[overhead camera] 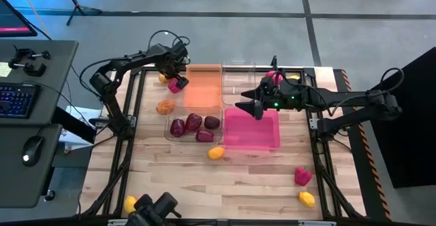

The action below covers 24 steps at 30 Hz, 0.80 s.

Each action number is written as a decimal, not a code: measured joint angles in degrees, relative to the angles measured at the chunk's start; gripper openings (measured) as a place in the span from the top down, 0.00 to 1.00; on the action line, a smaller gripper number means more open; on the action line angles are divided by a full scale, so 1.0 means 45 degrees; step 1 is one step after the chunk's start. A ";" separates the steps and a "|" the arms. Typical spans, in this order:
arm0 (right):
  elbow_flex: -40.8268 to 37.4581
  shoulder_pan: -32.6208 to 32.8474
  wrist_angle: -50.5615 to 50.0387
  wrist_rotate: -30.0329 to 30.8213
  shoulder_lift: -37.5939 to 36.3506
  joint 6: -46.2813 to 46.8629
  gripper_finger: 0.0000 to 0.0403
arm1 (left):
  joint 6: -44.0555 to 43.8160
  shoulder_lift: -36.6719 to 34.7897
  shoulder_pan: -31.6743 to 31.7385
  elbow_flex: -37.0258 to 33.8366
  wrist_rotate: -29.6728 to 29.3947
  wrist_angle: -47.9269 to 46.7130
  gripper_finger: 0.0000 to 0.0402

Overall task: Sort produce into baskets
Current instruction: Put the bell pepper into the orange bin

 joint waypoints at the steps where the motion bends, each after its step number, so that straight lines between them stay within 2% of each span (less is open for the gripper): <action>1: 0.0000 0.0000 -0.0005 0.0083 0.0000 0.0000 0.07 | 0.0072 0.0121 0.0000 0.0000 -0.0055 0.0037 0.02; 7: 0.0000 -0.0010 -0.0003 0.0399 0.0000 0.0029 0.07 | 0.0173 0.0860 0.0000 -0.0006 -0.0529 0.0323 0.02; 15: 0.0000 -0.0010 -0.0011 0.0404 -0.0005 0.0000 0.07 | 0.0190 0.1012 -0.0073 -0.0039 -0.0584 0.0982 0.04; 18: 0.0000 -0.0010 -0.0145 0.0568 -0.0005 -0.0010 0.07 | 0.0207 0.1012 -0.0073 -0.0039 -0.0598 0.0911 0.10; 24: 0.0000 -0.0010 -0.0442 0.0650 -0.0005 -0.0010 0.07 | 0.0155 0.1012 -0.0073 -0.0039 -0.0636 0.0908 0.29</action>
